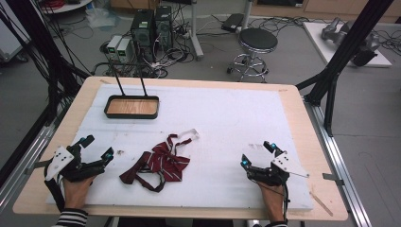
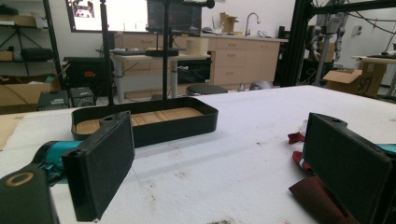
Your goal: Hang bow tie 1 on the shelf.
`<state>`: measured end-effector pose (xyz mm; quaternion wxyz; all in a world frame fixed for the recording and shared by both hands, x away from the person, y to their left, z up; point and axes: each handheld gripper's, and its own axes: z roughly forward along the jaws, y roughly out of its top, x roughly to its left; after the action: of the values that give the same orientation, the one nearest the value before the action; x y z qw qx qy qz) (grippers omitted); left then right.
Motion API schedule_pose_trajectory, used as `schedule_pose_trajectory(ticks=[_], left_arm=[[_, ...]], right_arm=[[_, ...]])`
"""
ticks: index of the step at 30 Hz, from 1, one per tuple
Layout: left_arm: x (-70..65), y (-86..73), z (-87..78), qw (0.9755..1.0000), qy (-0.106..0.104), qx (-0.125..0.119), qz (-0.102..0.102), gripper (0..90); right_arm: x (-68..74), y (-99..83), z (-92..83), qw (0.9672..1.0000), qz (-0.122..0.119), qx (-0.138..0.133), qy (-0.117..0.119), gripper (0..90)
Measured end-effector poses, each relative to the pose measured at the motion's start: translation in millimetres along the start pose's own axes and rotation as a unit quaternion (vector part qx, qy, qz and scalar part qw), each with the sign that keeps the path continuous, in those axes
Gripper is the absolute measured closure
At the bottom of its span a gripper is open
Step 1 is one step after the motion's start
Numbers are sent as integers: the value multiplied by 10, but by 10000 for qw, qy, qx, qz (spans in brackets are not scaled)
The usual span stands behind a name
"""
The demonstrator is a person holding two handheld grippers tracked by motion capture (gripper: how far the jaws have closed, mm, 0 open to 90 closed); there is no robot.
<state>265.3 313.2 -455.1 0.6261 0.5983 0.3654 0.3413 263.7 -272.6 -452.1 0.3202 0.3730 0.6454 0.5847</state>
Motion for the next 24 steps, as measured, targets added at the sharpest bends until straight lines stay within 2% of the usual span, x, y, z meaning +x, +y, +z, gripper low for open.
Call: schedule_pose_trajectory(ticks=[9, 18, 21, 24], left_arm=[[-6, 2, 7, 10000, 23, 32, -15, 97], [1, 7, 15, 10000, -55, 65, -20, 97], [22, 23, 13, 9998, -65, 170, 69, 95], [64, 75, -8, 9998, -108, 154, 43, 88]], right_arm=[[6, 1, 3, 10000, -26, 27, 14, 36], [8, 4, 6, 10000, -18, 60, 4, 36], [14, 3, 7, 10000, -65, 47, -19, 36], [12, 3, 5, 10000, -27, 56, -21, 36]])
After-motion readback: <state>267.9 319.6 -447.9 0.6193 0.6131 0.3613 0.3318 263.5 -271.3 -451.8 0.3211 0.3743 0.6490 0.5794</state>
